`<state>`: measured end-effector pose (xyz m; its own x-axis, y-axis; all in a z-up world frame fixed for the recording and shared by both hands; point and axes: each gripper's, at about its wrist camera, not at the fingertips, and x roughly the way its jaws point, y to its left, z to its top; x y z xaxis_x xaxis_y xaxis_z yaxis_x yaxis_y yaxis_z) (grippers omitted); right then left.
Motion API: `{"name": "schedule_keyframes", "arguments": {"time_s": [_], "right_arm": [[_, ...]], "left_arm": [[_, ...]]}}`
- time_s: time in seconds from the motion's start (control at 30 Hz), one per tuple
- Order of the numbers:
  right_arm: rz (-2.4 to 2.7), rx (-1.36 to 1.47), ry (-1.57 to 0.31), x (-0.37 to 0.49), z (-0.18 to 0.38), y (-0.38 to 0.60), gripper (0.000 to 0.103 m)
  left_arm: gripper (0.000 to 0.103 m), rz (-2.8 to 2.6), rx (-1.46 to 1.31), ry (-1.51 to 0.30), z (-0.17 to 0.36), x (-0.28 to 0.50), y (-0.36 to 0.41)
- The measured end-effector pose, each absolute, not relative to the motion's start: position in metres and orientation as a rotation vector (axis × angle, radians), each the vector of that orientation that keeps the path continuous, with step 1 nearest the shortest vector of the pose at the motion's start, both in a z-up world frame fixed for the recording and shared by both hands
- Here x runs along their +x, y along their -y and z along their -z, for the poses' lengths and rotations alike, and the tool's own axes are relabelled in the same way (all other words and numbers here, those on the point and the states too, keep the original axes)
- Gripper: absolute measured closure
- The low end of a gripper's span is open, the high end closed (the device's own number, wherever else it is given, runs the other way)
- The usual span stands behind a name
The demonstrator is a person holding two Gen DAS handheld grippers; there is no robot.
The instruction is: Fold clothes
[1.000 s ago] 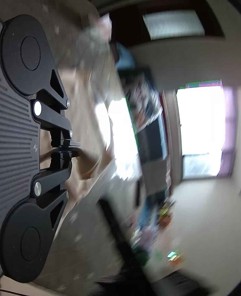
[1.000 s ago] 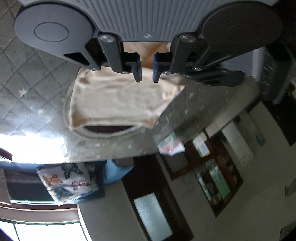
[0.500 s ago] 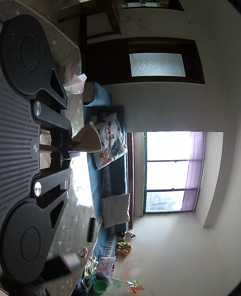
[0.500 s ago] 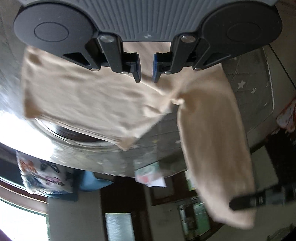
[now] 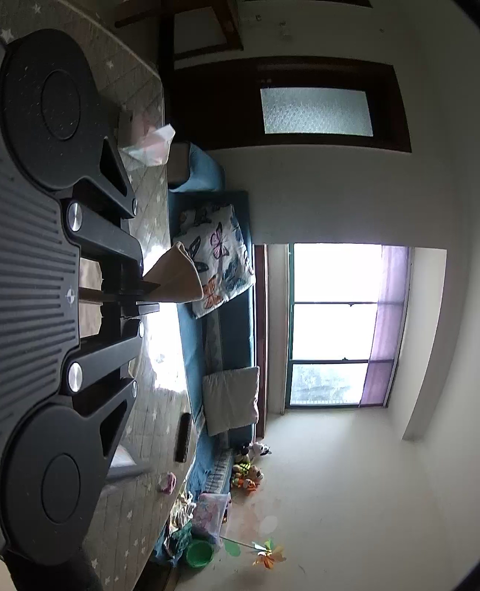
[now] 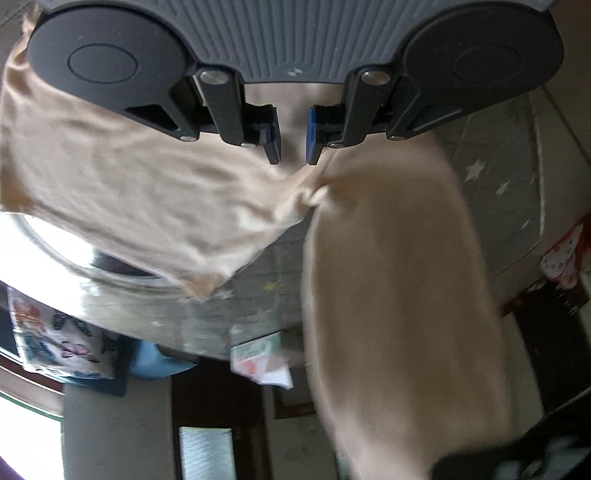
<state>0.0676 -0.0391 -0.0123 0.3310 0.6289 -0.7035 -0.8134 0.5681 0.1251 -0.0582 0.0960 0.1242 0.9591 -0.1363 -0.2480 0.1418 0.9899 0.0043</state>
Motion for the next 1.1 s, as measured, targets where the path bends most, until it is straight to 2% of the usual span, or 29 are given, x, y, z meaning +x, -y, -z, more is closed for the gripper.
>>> {"name": "schedule_keyframes", "arguments": {"time_s": [0.13, 0.27, 0.6, 0.77, 0.83, 0.9, 0.93, 1.1], "right_arm": [[-0.976, -0.359, -0.739, 0.051, 0.012, 0.037, 0.085], [-0.952, -0.340, -0.724, 0.046, -0.006, 0.071, 0.074], [-0.677, -0.260, -0.768, 0.052, -0.016, 0.200, 0.074], [-0.592, -0.158, -0.792, 0.054, -0.015, 0.241, 0.074], [-0.582, -0.119, -0.792, 0.055, -0.016, 0.248, 0.074], [-0.587, -0.090, -0.788, 0.055, -0.019, 0.251, 0.074], [-0.594, -0.078, -0.783, 0.056, -0.020, 0.251, 0.074], [-0.613, -0.025, -0.779, 0.064, -0.018, 0.242, 0.074]], "left_arm": [[0.100, 0.178, 0.030, -0.255, -0.125, -0.055, -0.082], [0.100, 0.250, 0.044, -0.271, -0.119, -0.048, -0.056], [0.097, 0.457, 0.082, -0.473, -0.061, -0.013, 0.022], [0.094, 0.478, 0.132, -0.561, -0.040, -0.016, 0.028], [0.089, 0.458, 0.126, -0.557, -0.042, -0.020, 0.016], [0.073, 0.448, 0.100, -0.545, -0.049, -0.024, 0.003], [0.071, 0.443, 0.093, -0.532, -0.051, -0.027, -0.001], [0.069, 0.401, 0.127, -0.516, -0.051, -0.028, -0.013]]}}
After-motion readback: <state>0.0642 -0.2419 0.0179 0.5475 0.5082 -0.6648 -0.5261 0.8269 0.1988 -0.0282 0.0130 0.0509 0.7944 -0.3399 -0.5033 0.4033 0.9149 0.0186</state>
